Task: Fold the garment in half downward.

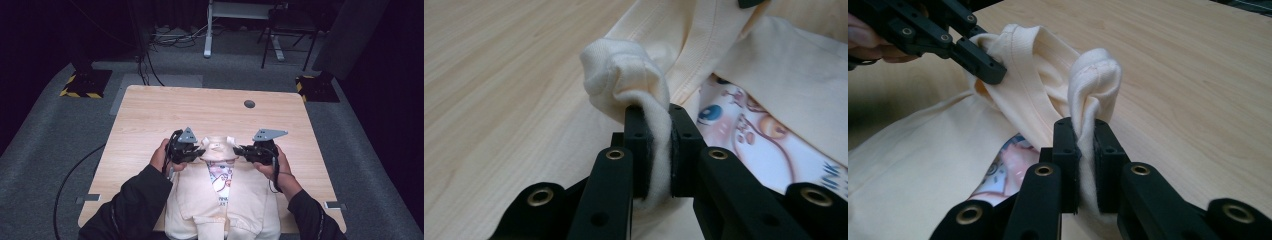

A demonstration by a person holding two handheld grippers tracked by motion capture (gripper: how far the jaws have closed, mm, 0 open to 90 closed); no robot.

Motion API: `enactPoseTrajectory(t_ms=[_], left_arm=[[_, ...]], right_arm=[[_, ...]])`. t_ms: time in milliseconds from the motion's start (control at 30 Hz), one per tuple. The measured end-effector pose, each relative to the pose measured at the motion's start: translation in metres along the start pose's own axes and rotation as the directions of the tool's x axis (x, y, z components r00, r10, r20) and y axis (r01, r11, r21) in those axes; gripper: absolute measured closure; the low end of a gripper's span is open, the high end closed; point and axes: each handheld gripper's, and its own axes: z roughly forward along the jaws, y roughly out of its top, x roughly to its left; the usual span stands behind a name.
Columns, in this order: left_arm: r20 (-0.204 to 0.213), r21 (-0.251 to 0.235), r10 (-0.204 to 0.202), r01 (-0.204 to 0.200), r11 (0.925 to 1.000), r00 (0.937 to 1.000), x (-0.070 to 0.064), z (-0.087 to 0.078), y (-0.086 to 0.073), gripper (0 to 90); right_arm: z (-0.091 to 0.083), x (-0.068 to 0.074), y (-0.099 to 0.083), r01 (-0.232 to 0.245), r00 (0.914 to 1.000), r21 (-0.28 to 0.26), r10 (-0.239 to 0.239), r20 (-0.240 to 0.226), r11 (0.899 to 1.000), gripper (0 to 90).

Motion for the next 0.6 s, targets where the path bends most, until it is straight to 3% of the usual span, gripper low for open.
enactPoseTrajectory(t_ms=[167,367,600], left_arm=[[0.019,0.004,0.023,-0.023,0.9997,0.9995,-0.018,-0.004,-0.011,80.8],[0.069,0.014,0.015,-0.016,0.9998,0.9975,-0.033,-0.003,-0.027,80.1],[0.098,0.026,0.018,-0.021,0.9994,0.995,-0.049,-0.005,-0.043,79.4]], right_arm=[[-0.009,0.015,-0.015,0.033,0.9985,0.0,-0.033,-0.045,0.999,84.0],[-0.014,0.03,-0.031,0.052,0.9958,0.003,-0.052,-0.076,0.999,83.7],[-0.02,0.044,-0.049,0.091,0.9883,0.016,-0.088,-0.124,0.996,83.1]])
